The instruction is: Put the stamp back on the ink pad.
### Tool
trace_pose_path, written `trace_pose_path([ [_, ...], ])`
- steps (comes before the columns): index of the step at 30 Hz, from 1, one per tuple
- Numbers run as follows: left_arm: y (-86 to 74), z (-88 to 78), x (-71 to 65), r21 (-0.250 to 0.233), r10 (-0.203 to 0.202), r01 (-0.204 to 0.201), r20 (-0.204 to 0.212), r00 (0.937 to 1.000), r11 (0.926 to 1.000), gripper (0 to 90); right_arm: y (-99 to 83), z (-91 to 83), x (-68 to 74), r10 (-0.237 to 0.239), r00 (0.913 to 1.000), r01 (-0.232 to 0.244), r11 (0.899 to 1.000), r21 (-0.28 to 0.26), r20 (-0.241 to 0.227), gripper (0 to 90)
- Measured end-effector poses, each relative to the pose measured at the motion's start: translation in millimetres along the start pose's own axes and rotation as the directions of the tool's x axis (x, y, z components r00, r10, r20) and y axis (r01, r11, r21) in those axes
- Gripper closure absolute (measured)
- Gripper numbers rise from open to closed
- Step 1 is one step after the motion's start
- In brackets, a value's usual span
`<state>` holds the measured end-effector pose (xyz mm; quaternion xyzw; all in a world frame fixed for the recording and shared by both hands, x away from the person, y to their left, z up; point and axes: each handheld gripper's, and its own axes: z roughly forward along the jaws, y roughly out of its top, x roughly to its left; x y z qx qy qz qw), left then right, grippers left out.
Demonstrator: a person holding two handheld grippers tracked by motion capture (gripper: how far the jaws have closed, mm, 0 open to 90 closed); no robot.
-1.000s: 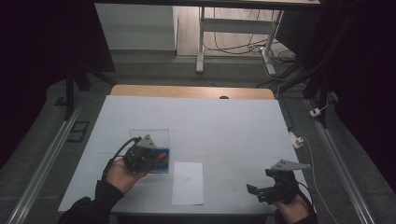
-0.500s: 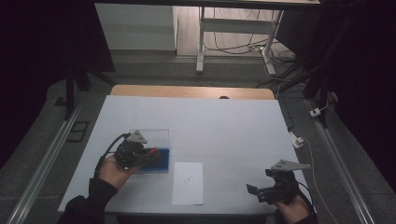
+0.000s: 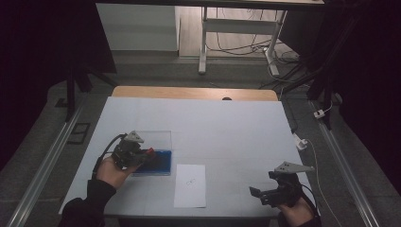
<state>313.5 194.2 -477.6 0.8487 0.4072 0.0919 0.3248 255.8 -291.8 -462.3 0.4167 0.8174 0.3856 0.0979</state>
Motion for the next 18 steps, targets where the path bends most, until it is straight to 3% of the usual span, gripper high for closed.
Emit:
trace_pose_path([
  [7, -1.9, 6.8, 3.4, 0.02, -0.007, 0.007, 0.015, 0.9999, 0.9998, 79.5, 0.0, 0.0, 0.0, -0.001, 1.0, 0.001, 1.0, 0.001, 0.0, 0.1],
  [18, -4.6, 17.1, 5.9, 0.068, 0.001, -0.001, -0.003, 1.0, 0.9977, 79.5, 0.0, 0.1, 0.0, -0.002, 1.0, 0.002, 1.0, 0.001, 0.0, 0.2],
])
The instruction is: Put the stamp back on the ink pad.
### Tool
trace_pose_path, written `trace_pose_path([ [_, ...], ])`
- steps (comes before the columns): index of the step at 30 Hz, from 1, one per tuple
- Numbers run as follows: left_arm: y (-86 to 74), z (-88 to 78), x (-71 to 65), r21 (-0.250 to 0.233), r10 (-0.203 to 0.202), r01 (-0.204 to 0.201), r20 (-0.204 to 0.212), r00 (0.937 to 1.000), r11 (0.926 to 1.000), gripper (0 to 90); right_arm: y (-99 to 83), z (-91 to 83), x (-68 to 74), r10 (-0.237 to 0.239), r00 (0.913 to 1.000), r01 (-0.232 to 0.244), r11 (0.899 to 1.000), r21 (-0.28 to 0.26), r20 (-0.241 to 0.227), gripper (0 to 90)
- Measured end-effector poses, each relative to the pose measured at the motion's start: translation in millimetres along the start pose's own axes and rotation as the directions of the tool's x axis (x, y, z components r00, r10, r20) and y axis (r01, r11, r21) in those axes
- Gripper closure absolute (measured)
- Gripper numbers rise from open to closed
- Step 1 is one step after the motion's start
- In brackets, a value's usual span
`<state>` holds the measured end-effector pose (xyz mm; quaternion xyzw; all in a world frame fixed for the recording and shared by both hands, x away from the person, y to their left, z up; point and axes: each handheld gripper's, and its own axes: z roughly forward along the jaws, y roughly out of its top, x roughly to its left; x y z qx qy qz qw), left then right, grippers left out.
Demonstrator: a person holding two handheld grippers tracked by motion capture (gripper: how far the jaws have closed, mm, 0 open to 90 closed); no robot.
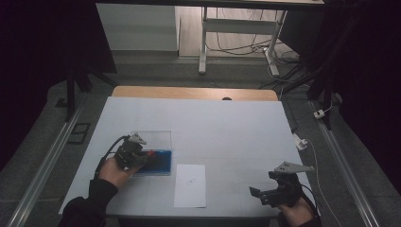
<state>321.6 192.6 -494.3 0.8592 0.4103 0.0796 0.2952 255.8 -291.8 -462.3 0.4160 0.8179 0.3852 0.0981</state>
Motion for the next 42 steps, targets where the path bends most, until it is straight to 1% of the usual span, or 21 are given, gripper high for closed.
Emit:
trace_pose_path([
  [6, -0.2, 4.8, 0.2, 0.024, 0.004, -0.004, 0.0, 1.0, 0.9997, 79.4, 0.0, 0.0, -0.1, 0.001, 1.0, -0.001, 1.0, 0.001, -0.001, 0.2],
  [9, -0.3, 8.1, -0.6, 0.046, 0.013, -0.012, -0.006, 0.9999, 0.9989, 79.3, 0.0, 0.0, -0.3, 0.0, 1.0, 0.0, 1.0, 0.0, -0.001, 0.2],
  [11, -0.3, 8.1, -0.4, 0.045, 0.014, -0.014, -0.005, 0.9999, 0.9989, 79.0, 0.0, 0.0, -0.3, 0.001, 1.0, -0.001, 1.0, 0.0, -0.001, 0.2],
  [18, -0.6, 8.3, 0.8, 0.044, 0.0, 0.0, 0.002, 1.0, 0.999, 78.4, 0.0, 0.0, -0.4, 0.001, 1.0, -0.001, 1.0, 0.0, -0.002, 0.2],
  [21, -0.4, 7.8, 1.4, 0.041, -0.006, 0.006, 0.01, 0.9999, 0.9992, 73.6, -0.1, 0.2, -0.5, 0.003, 1.0, -0.003, 1.0, -0.003, -0.004, 0.2],
  [25, -0.6, 6.6, 1.9, 0.026, -0.013, 0.013, 0.01, 0.9999, 0.9996, 67.8, -0.1, 0.1, -0.5, 0.004, 1.0, -0.004, 1.0, -0.003, -0.004, 0.2],
  [30, -0.6, 2.7, 2.1, -0.007, -0.025, 0.025, 0.013, 0.9996, 0.9997, 58.8, -0.2, -0.1, -0.5, 0.003, 1.0, -0.003, 1.0, -0.005, -0.004, 0.2],
  [32, -0.7, 2.0, 1.7, -0.017, -0.007, 0.007, 0.009, 0.9999, 0.9998, 52.6, -0.2, -0.2, -0.5, 0.003, 1.0, -0.003, 1.0, -0.005, -0.004, 0.2],
  [36, 0.3, 1.0, -0.4, -0.033, 0.007, -0.007, 0.007, 0.9999, 0.9994, 41.6, -0.2, -0.2, -0.4, 0.003, 1.0, -0.003, 1.0, -0.005, -0.003, 0.2],
  [39, 0.9, -0.2, -2.4, -0.048, 0.027, -0.027, 0.005, 0.9996, 0.9985, 33.4, -0.2, -0.3, -0.4, 0.002, 1.0, -0.002, 1.0, -0.006, 0.0, 0.2],
  [42, 1.7, -0.9, -4.0, -0.068, 0.032, -0.032, 0.005, 0.9995, 0.9971, 24.8, -0.2, -0.1, -0.5, 0.004, 1.0, -0.004, 1.0, -0.005, -0.005, 0.2],
])
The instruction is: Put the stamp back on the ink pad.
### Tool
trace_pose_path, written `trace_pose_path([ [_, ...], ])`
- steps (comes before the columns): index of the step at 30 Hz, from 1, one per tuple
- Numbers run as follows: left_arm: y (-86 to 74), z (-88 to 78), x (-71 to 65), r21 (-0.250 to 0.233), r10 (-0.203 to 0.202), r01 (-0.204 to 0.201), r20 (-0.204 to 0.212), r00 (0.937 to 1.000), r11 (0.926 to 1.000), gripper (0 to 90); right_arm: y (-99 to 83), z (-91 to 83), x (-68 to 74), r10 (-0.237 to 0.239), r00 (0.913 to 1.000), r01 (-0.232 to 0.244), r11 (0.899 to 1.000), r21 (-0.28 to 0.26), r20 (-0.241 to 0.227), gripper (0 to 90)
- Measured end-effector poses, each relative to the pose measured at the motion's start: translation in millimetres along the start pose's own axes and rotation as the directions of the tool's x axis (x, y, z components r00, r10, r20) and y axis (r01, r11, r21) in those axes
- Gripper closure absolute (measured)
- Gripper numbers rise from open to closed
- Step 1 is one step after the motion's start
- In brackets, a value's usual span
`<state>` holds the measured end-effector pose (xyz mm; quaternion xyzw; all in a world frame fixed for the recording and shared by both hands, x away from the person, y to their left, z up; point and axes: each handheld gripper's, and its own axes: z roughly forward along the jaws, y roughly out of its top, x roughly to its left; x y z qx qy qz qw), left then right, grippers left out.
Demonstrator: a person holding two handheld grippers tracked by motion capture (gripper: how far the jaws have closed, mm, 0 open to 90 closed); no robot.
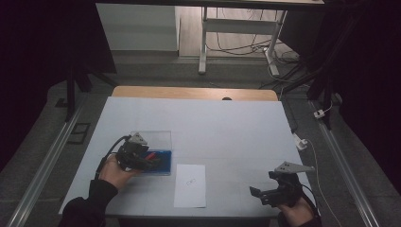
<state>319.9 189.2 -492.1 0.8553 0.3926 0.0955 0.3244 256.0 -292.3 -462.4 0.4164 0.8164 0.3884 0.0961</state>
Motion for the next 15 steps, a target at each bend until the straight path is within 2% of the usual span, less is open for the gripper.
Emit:
trace_pose_path([
  [3, 1.5, -1.3, -1.1, -0.006, -0.013, 0.013, -0.008, 0.9999, 0.9999, 14.5, 0.1, 0.2, 0.1, -0.002, 1.0, 0.002, 1.0, 0.001, 0.0, 0.2],
  [6, 2.7, -4.5, -1.3, -0.02, -0.033, 0.033, 0.01, 0.9994, 0.9993, 11.4, 0.2, 0.1, 0.2, -0.002, 1.0, 0.002, 1.0, 0.003, -0.001, 0.2],
  [9, 3.6, -7.4, -3.2, -0.016, -0.026, 0.026, 0.011, 0.9996, 0.9995, 9.6, 0.3, 0.2, 0.5, -0.003, 1.0, 0.003, 1.0, 0.005, 0.0, 0.2],
  [15, 4.1, -14.8, -7.4, -0.042, -0.025, 0.027, 0.033, 0.9991, 0.9988, 0.7, 0.4, 0.6, 0.4, -0.003, 1.0, 0.003, 1.0, 0.004, -0.003, 0.2],
])
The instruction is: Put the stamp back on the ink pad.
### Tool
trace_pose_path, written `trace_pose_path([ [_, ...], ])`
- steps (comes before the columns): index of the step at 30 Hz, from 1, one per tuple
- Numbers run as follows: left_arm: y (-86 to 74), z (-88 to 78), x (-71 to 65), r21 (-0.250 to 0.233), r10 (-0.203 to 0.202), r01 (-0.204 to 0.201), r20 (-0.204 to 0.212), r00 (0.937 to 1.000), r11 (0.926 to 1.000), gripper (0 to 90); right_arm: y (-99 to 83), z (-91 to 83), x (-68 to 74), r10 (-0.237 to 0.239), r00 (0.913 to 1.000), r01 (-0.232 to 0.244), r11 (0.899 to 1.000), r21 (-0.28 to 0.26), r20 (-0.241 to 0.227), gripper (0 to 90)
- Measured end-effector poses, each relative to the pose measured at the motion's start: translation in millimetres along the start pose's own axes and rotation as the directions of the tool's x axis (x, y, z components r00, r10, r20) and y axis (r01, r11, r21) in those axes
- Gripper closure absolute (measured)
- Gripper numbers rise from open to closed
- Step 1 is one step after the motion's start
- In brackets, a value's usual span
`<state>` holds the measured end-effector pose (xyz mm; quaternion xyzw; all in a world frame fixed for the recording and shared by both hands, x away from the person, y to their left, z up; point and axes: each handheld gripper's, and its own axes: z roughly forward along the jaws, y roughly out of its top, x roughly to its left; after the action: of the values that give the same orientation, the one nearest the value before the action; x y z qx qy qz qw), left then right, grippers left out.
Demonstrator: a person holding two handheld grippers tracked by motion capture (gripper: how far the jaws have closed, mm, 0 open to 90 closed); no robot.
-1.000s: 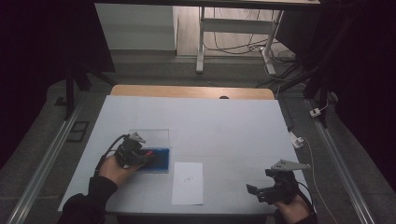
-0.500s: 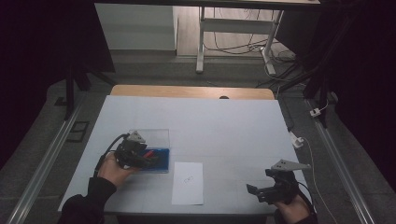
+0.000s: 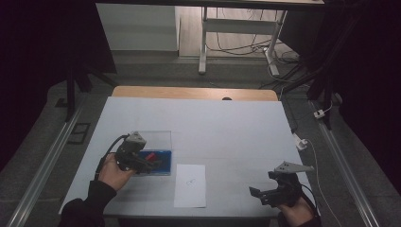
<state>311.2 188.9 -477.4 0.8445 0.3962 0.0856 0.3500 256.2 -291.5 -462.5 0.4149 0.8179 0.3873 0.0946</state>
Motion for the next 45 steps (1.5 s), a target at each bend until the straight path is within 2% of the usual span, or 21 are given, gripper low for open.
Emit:
trace_pose_path([
  [3, -1.7, -5.7, -1.5, -0.024, -0.006, 0.007, 0.017, 0.9998, 0.9997, 0.0, 0.0, -0.3, -0.1, -0.001, 1.0, 0.001, 1.0, 0.001, 0.002, 0.2],
  [10, -5.0, -16.4, -5.4, -0.056, -0.029, 0.034, 0.098, 0.9948, 0.9978, 0.0, -0.2, -0.8, -0.4, 0.005, 1.0, -0.005, 1.0, -0.005, 0.006, 0.2],
  [17, -13.3, -32.0, -9.2, -0.101, -0.044, 0.055, 0.11, 0.993, 0.9934, 0.0, 0.0, -1.0, -1.3, 0.011, 0.9999, -0.011, 1.0, -0.012, 0.001, 0.0],
  [26, -29.1, -50.9, -12.0, -0.127, -0.067, 0.079, 0.101, 0.9927, 0.9887, 0.0, 0.0, -1.8, -1.2, 0.016, 0.9999, -0.016, 1.0, -0.018, 0.002, 0.0],
  [30, -35.8, -57.0, -12.7, -0.13, -0.075, 0.086, 0.083, 0.9937, 0.9878, 0.0, 0.0, -1.7, -1.3, 0.017, 0.9998, -0.017, 1.0, -0.017, 0.004, 0.0],
  [41, -55.0, -71.0, -17.7, -0.125, -0.089, 0.097, 0.066, 0.9939, 0.9875, 0.2, 0.1, -1.3, -1.0, 0.013, 0.9999, -0.013, 1.0, -0.014, 0.006, 0.0],
  [45, -65.1, -78.5, -18.6, -0.134, -0.107, 0.114, 0.057, 0.9926, 0.9844, 0.3, -0.2, -1.8, -0.8, 0.014, 0.9998, -0.013, 1.0, -0.011, 0.012, 0.0],
])
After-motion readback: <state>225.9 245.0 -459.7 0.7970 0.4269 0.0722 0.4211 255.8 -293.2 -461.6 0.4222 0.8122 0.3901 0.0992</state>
